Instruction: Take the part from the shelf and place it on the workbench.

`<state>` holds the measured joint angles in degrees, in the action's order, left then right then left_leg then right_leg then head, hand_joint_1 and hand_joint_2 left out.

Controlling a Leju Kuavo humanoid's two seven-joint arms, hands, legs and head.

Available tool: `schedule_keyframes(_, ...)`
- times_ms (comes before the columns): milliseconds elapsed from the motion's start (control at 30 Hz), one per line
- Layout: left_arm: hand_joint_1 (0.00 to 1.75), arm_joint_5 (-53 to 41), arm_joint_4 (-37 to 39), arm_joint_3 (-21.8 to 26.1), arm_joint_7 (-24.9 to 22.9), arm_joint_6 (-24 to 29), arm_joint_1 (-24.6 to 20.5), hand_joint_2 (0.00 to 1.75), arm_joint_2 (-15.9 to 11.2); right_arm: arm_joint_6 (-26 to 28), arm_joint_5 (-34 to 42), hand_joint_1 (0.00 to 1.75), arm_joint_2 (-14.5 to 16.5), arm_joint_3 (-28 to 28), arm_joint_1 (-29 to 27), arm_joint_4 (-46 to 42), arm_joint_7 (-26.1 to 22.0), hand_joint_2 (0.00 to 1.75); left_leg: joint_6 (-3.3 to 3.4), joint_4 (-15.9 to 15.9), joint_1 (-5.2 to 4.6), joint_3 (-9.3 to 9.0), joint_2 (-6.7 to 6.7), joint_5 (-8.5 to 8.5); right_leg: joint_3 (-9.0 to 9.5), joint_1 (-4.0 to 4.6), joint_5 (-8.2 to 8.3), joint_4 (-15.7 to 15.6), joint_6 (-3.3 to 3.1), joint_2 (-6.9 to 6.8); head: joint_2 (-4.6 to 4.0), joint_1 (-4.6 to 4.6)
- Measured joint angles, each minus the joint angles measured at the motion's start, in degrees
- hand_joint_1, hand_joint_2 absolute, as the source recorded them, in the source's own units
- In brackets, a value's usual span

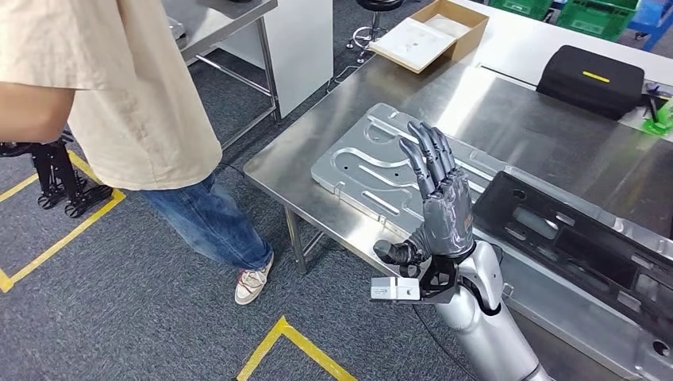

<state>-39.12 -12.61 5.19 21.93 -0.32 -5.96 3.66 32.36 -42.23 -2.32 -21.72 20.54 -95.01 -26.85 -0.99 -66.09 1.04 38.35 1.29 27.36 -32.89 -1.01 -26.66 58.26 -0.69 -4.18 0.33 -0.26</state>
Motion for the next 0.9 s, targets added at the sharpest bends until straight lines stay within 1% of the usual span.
schedule_keyframes(33, 0.0, 0.04, 0.0, 0.19, 0.28, 0.11, 0.04, 0.0, -0.15, 0.01, 0.12, 0.0, 0.01, -0.15, 0.24, 0.11, -0.02, 0.0, 0.18, 3.55, -0.16, -1.86, 1.2, -1.27, 0.02, 0.11, -0.25, 0.25, 0.31, -0.57, 0.0, 0.0)
schedule_keyframes(67, 0.0, 0.09, 0.0, 0.41, 0.55, 0.2, 0.06, 0.0, -0.27, 0.03, 0.27, 0.0, 0.01, -0.29, 0.52, 0.22, -0.04, 0.0, 0.53, 6.06, -0.34, -3.13, 2.06, -1.99, 0.05, 0.24, -0.44, 0.44, 0.61, -1.06, 0.0, 0.01)
schedule_keyframes(100, 0.0, 0.11, 0.0, 0.6, 0.75, 0.25, 0.11, 0.0, -0.36, 0.04, 0.41, 0.0, 0.03, -0.41, 0.79, 0.31, -0.08, 0.0, 0.93, 7.14, -0.55, -3.58, 2.46, -2.07, 0.1, 0.42, -0.59, 0.56, 0.91, -1.51, 0.0, 0.03)
schedule_keyframes(133, 0.0, 0.11, 0.0, 0.75, 0.9, 0.27, 0.24, 0.0, -0.47, 0.05, 0.61, 0.0, 0.07, -0.53, 1.01, 0.41, -0.11, 0.0, 1.38, 7.13, -0.74, -3.54, 1.97, -2.04, 0.2, 0.56, -0.66, 0.55, 1.19, -1.95, 0.0, 0.05)
schedule_keyframes(167, 0.0, 0.11, 0.0, 0.9, 1.01, 0.28, 0.43, 0.0, -0.61, 0.07, 0.8, 0.0, 0.14, -0.68, 1.2, 0.52, -0.15, 0.0, 1.78, 7.22, -0.72, -3.5, 1.3, -2.12, 0.39, 0.55, -0.73, 0.48, 1.48, -2.42, 0.0, 0.07)
schedule_keyframes(200, 0.0, 0.11, 0.01, 1.02, 1.08, 0.29, 0.68, 0.0, -0.75, 0.07, 0.97, 0.0, 0.21, -0.81, 1.38, 0.64, -0.2, 0.0, 2.12, 7.41, -0.65, -3.58, 0.71, -2.24, 0.52, 0.43, -1.03, 0.65, 1.83, -2.23, 0.0, 0.07)
schedule_keyframes(233, 0.0, 0.13, 0.01, 1.15, 1.11, 0.3, 0.87, 0.0, -0.89, 0.1, 1.09, 0.0, 0.28, -0.91, 1.56, 0.75, -0.25, 0.0, 2.49, 7.6, -0.55, -3.7, 0.13, -2.36, 0.32, 0.28, -1.74, 1.42, 2.13, -1.31, 0.0, 0.07)
schedule_keyframes(267, 0.0, 0.15, 0.02, 1.29, 1.12, 0.33, 0.97, 0.0, -1.03, 0.14, 1.14, 0.0, 0.33, -0.98, 1.72, 0.84, -0.31, 0.0, 2.84, 7.8, -0.43, -3.81, -0.45, -2.52, -0.48, 0.13, -3.02, 3.35, 2.35, 0.09, 0.0, 0.08)
schedule_keyframes(300, 0.0, 0.21, 0.02, 1.46, 1.14, 0.35, 1.04, 0.0, -1.14, 0.18, 1.15, 0.0, 0.34, -1.02, 1.81, 0.94, -0.36, 0.0, 3.1, 7.88, -0.38, -3.84, -1.04, -2.61, -1.92, 0.04, -4.72, 6.43, 2.46, 1.77, 0.0, 0.08)
schedule_keyframes(333, 0.0, 0.31, 0.02, 1.63, 1.14, 0.37, 1.04, 0.0, -1.23, 0.21, 1.16, 0.0, 0.35, -1.05, 1.84, 1.06, -0.4, 0.0, 3.29, 7.87, -0.43, -3.79, -1.66, -2.66, -3.84, 0.06, -6.48, 10.23, 2.46, 2.96, 0.0, 0.09)
schedule_keyframes(367, 0.0, 0.41, 0.03, 1.82, 1.14, 0.38, 1.07, 0.0, -1.31, 0.23, 1.16, 0.0, 0.35, -1.1, 1.82, 1.23, -0.41, 0.0, 3.41, 7.86, -0.49, -3.77, -2.39, -2.67, -5.75, 0.1, -7.76, 13.88, 2.41, 3.57, 0.0, 0.09)
schedule_keyframes(400, 0.0, 0.52, 0.03, 1.98, 1.14, 0.38, 1.16, 0.0, -1.37, 0.23, 1.16, 0.0, 0.34, -1.17, 1.8, 1.43, -0.41, 0.0, 3.47, 7.83, -0.57, -3.78, -3.19, -2.67, -7.03, 0.15, -8.04, 16.08, 2.34, 3.85, 0.0, 0.09)
schedule_keyframes(433, 0.0, 0.62, 0.04, 2.09, 1.13, 0.38, 1.29, 0.0, -1.45, 0.23, 1.16, 0.0, 0.34, -1.23, 1.79, 1.6, -0.41, 0.0, 3.5, 7.8, -0.64, -3.81, -4.01, -2.67, -7.36, 0.19, -7.18, 16.22, 2.17, 4.02, 0.0, 0.09)
schedule_keyframes(467, 0.0, 0.68, 0.05, 2.18, 1.12, 0.38, 1.42, 0.0, -1.53, 0.24, 1.17, 0.0, 0.34, -1.3, 1.81, 1.74, -0.41, 0.0, 3.5, 7.76, -0.69, -3.87, -4.86, -2.67, -6.65, 0.23, -5.35, 14.19, 1.91, 4.3, 0.0, 0.09)
schedule_keyframes(500, 0.0, 0.72, 0.06, 2.23, 1.1, 0.38, 1.51, 0.0, -1.6, 0.26, 1.21, 0.0, 0.36, -1.37, 1.88, 1.81, -0.41, 0.0, 3.49, 7.73, -0.72, -3.92, -5.63, -2.67, -5.15, 0.27, -3.05, 10.57, 1.56, 5.01, 0.0, 0.09)
schedule_keyframes(533, 0.0, 0.76, 0.07, 2.29, 1.07, 0.39, 1.55, 0.0, -1.66, 0.27, 1.29, 0.0, 0.38, -1.41, 1.98, 1.85, -0.44, 0.0, 3.43, 7.66, -0.81, -3.89, -6.31, -2.66, -3.51, 0.27, -1.25, 6.75, 1.13, 6.32, 0.0, 0.08)
schedule_keyframes(567, 0.0, 0.83, 0.07, 2.39, 1.02, 0.39, 1.56, 0.0, -1.75, 0.31, 1.43, 0.0, 0.44, -1.45, 2.1, 1.86, -0.49, 0.0, 3.28, 7.58, -0.83, -3.77, -6.98, -2.67, -2.2, 0.26, -0.12, 3.64, 0.83, 7.39, 0.0, 0.08)
schedule_keyframes(600, 0.0, 0.93, 0.08, 2.53, 0.94, 0.4, 1.58, 0.0, -1.88, 0.37, 1.61, 0.0, 0.51, -1.5, 2.21, 1.88, -0.55, 0.0, 3.01, 7.54, -0.75, -3.59, -7.57, -2.7, -1.42, 0.32, 0.32, 1.75, 0.61, 8.19, 0.0, 0.08)
schedule_keyframes(633, 0.0, 1.02, 0.11, 2.73, 0.88, 0.4, 1.65, 0.0, -2.08, 0.42, 1.78, 0.0, 0.57, -1.56, 2.3, 1.92, -0.61, 0.0, 2.66, 7.57, -0.62, -3.4, -8.16, -2.78, -1.12, 0.42, 0.2, 1.01, 0.48, 8.39, 0.0, 0.08)
schedule_keyframes(667, 0.0, 1.14, 0.16, 2.96, 0.78, 0.43, 1.78, 0.0, -2.37, 0.49, 1.94, 0.0, 0.71, -1.66, 2.38, 1.96, -0.64, 0.0, 2.24, 7.69, -0.53, -3.23, -8.78, -2.87, -0.93, 0.42, 0.23, 0.63, 0.4, 7.82, 0.0, 0.09)
schedule_keyframes(700, 0.0, 1.22, 0.22, 3.16, 0.66, 0.45, 1.98, 0.0, -2.66, 0.55, 2.04, 0.0, 0.88, -1.78, 2.46, 1.99, -0.67, 0.0, 1.89, 7.68, -0.47, -3.17, -8.63, -2.86, -0.65, 0.35, 0.36, 0.25, 0.21, 7.21, 0.0, 0.09)
schedule_keyframes(733, 0.0, 1.31, 0.29, 3.35, 0.48, 0.51, 2.16, 0.0, -2.97, 0.6, 2.12, 0.0, 1.12, -1.91, 2.55, 2.02, -0.72, 0.0, 1.6, 7.23, -0.57, -2.99, -7.5, -2.51, -0.28, 0.21, 0.52, -0.21, 0.01, 6.59, 0.0, 0.05)
schedule_keyframes(767, 0.0, 1.44, 0.35, 3.52, 0.28, 0.62, 2.27, 0.0, -3.25, 0.67, 2.2, 0.0, 1.37, -2.04, 2.63, 2.04, -0.78, 0.0, 1.34, 5.89, -0.68, -2.41, -5.88, -1.61, 0.09, 0.05, 0.65, -0.68, -0.25, 5.88, 0.0, 0.02)
schedule_keyframes(800, 0.0, 1.62, 0.39, 3.71, 0.03, 0.78, 2.31, 0.0, -3.54, 0.76, 2.31, 0.0, 1.56, -2.16, 2.68, 2.08, -0.87, 0.0, 1.15, 3.35, -0.62, -1.29, -4.02, -0.15, 0.36, 0.04, 0.69, -0.96, -0.45, 5.1, 0.0, -0.02)
schedule_keyframes(833, 0.0, 1.79, 0.42, 3.93, -0.25, 0.98, 2.29, 0.0, -3.81, 0.85, 2.46, 0.0, 1.68, -2.28, 2.68, 2.16, -0.99, 0.0, 0.9, -0.16, -0.56, 0.45, -2.7, 1.66, 0.5, 0.11, 0.61, -1.05, -0.59, 4.28, 0.0, -0.05)
schedule_keyframes(867, 0.0, 1.95, 0.43, 4.21, -0.56, 1.18, 2.29, 0.0, -4.06, 0.96, 2.66, 0.0, 1.73, -2.37, 2.67, 2.3, -1.09, 0.0, 0.66, -3.81, -0.37, 2.32, -2.22, 3.24, 0.56, 0.15, 0.49, -1.04, -0.69, 3.39, 0.0, -0.05)
schedule_keyframes(900, 0.0, 2.06, 0.44, 4.53, -0.92, 1.33, 2.38, 0.0, -4.31, 1.08, 2.9, 0.0, 1.8, -2.44, 2.64, 2.49, -1.2, 0.0, 0.42, -6.54, -0.17, 3.73, -2.02, 4.09, 0.6, 0.17, 0.39, -1.03, -0.69, 2.55, 0.0, -0.05)
